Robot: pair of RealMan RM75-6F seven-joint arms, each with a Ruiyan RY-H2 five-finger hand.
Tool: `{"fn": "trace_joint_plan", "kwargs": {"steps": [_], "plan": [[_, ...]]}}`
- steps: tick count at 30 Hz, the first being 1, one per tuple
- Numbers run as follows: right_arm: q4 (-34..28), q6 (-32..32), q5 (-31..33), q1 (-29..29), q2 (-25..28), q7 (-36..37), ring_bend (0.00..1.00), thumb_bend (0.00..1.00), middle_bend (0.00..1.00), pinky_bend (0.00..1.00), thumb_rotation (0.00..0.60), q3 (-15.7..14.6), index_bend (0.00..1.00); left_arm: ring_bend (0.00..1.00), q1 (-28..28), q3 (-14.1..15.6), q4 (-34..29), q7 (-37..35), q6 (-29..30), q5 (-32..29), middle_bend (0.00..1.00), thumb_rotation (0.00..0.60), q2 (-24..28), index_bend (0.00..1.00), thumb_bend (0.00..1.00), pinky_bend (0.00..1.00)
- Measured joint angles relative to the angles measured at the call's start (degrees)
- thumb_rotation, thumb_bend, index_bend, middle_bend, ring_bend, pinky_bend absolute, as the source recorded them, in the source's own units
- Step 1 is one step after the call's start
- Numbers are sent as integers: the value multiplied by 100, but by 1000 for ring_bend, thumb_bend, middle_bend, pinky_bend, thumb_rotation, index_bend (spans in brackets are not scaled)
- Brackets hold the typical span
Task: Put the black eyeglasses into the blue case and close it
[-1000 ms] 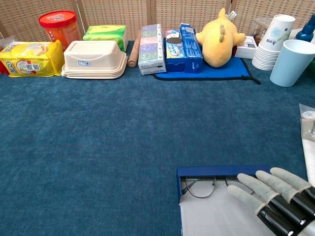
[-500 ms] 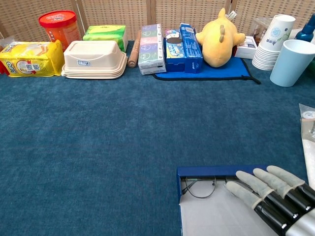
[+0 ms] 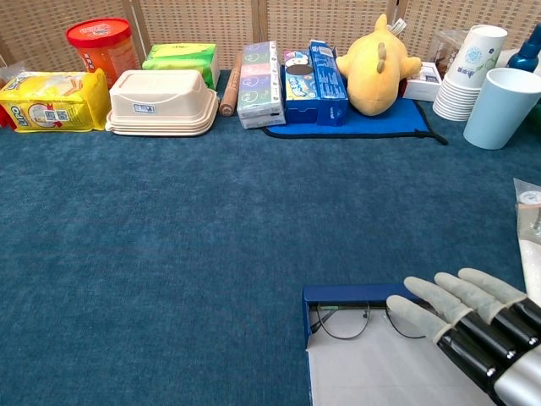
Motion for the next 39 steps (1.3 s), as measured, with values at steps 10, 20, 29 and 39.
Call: {"fn": "trace_joint_plan", "kwargs": {"steps": [10,20,29,39], "plan": [[-511,-310,61,186,195,-356,0,143,0,2,600,239,58,0,27,9,117,-89,-47,-78,64,600,-67,0,266,0],[-844,-630,272,287,344,-504,0,309,63,17,600,322,356,0,16,-2,179,-125,-114,-129,63,600,-115,0,266,0],[-1209,-925,481,388,442,-677,0,341,118,20,600,411,476,0,-17,-18,231,-126,-229,-198,63,600,-179,0,266,0],[-1402,-1161,594,522,425,-820,14,352,175,25,600,502,583,0,-8,-24,258,-149,-260,-252,63,600,-194,0,266,0]]}}
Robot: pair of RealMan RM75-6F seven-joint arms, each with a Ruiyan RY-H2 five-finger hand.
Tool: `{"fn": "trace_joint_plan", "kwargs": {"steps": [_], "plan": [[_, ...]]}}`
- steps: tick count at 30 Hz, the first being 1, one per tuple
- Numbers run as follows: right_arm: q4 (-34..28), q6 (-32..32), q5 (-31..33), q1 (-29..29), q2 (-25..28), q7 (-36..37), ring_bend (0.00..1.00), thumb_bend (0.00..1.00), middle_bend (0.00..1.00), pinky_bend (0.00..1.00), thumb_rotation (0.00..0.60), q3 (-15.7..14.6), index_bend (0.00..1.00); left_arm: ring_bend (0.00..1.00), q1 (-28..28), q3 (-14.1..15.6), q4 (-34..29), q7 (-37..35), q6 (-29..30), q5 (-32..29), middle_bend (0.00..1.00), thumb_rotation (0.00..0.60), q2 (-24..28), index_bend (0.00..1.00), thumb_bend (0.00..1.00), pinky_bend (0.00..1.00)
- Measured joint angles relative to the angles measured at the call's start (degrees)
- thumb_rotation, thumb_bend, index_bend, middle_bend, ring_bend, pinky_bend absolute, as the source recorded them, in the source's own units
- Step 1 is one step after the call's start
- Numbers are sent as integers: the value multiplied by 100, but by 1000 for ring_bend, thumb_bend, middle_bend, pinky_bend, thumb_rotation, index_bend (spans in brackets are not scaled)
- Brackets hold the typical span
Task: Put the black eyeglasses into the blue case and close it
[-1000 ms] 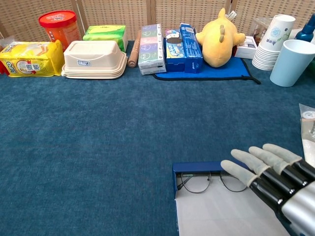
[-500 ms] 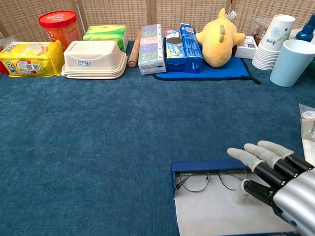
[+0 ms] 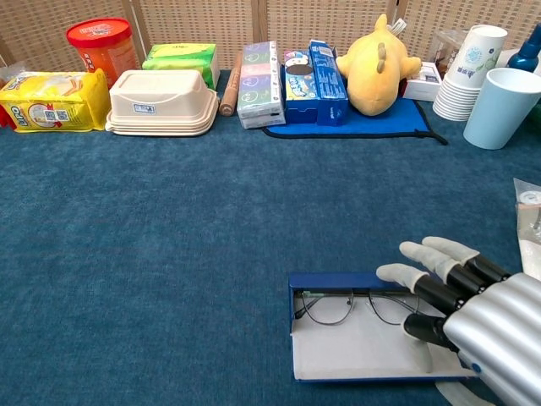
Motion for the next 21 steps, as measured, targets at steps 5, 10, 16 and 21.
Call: {"fn": "trace_joint_plan", "kwargs": {"steps": [5,10,16,21], "plan": [[-109,-90,62,53,4,-41,31,354,197,26,600,31,616,0,6,-4,10,-13,-1,-15,63,600,-11,0,265,0],[-187,-145,108,91,2,-83,34,356,205,27,600,55,626,0,7,-5,25,-20,-16,-26,63,600,-26,0,265,0],[-374,-224,174,160,28,-182,35,355,205,27,600,139,627,0,-13,-11,15,-9,-58,-33,63,600,-32,0,265,0],[-583,-386,317,262,60,-289,36,355,205,27,600,249,625,0,-41,-15,-14,18,-114,-36,63,600,-47,0,265,0]]}}
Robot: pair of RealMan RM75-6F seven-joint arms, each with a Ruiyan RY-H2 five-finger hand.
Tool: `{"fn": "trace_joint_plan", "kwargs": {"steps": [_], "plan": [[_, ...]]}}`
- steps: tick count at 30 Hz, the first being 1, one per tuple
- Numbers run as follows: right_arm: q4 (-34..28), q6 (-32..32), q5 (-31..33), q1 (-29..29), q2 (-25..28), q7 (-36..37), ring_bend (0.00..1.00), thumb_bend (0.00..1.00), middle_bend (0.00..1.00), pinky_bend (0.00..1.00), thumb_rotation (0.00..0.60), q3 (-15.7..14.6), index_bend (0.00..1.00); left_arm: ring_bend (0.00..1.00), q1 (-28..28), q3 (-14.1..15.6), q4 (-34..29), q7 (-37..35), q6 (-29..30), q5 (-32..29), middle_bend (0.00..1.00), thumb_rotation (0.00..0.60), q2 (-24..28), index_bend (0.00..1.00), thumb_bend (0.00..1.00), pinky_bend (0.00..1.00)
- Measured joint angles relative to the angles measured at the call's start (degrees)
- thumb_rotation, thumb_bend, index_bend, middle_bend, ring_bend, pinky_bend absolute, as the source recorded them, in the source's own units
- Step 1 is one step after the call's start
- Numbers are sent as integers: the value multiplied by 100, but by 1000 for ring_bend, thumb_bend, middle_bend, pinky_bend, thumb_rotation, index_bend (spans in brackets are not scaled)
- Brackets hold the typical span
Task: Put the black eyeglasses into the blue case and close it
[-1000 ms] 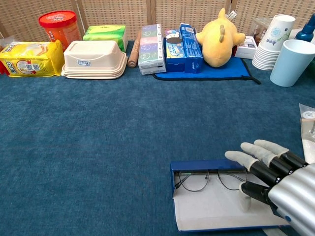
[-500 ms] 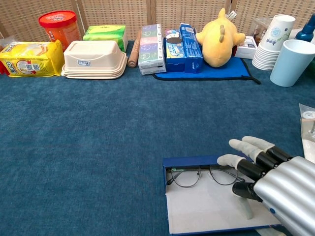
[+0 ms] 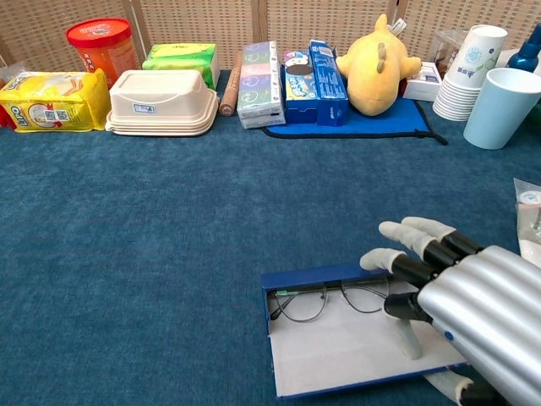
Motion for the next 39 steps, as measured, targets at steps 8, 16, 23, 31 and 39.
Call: {"fn": "trace_joint_plan", "kwargs": {"steps": [8,16,23,31,39], "plan": [[-317,-206,348,126,28,-46,37,351,203,28,600,190,615,0,-48,-6,-37,46,-81,2,62,600,-19,0,264,0],[-607,-381,660,293,27,-88,34,318,166,28,600,383,504,0,-98,-27,-54,78,-147,-7,62,600,-52,0,264,0],[-644,-532,930,480,-188,-179,9,287,129,28,600,552,367,0,-103,-40,-26,67,-148,-36,63,600,-60,0,263,0],[-618,-615,1138,677,-324,-325,0,286,112,28,600,721,333,0,-82,-40,39,15,-139,-86,63,600,-72,0,263,0],[-626,-753,1436,939,-397,-528,0,286,106,28,600,911,332,0,-63,-38,99,-20,-142,-124,63,600,-97,0,262,0]]}}
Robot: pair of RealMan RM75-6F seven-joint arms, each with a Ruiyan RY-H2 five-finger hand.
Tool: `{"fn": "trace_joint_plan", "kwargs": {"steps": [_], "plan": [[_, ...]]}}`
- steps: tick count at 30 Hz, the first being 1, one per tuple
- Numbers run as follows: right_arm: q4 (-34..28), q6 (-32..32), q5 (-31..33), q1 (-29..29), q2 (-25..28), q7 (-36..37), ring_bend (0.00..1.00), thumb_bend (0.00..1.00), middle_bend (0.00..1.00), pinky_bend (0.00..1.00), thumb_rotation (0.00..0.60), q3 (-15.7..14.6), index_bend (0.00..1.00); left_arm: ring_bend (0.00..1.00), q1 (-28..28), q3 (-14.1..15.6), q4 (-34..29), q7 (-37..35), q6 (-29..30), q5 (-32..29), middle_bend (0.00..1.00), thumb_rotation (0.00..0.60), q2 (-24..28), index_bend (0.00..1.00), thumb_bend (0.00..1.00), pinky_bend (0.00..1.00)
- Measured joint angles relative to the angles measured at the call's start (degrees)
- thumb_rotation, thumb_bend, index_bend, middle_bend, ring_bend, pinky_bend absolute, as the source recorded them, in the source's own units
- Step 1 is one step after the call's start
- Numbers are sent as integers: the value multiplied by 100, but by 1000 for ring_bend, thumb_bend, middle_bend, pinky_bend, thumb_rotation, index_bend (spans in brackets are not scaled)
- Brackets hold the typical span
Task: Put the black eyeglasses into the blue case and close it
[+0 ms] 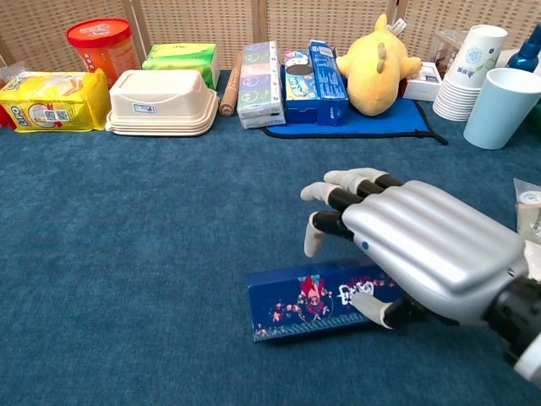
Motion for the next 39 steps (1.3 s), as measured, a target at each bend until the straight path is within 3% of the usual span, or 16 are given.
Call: {"fn": "trace_joint_plan", "kwargs": {"steps": [20,32,35,39], "plan": [[110,-303,911,676,-189,-550,0,283,93,28,600,360,322,0,89,7,92,-61,23,-117,63,600,-27,0,263,0],[-327,-122,1029,902,-31,-837,0,288,93,31,600,263,305,0,69,-3,85,-59,-29,-120,63,600,-42,0,263,0],[-544,-42,1070,903,80,-1056,0,305,89,32,600,161,254,0,60,5,75,-65,-49,-103,63,600,-42,0,261,0],[-836,15,1314,907,249,-1500,0,308,31,32,600,-6,54,0,48,15,75,-71,-68,-78,60,600,-43,0,263,0]]}}
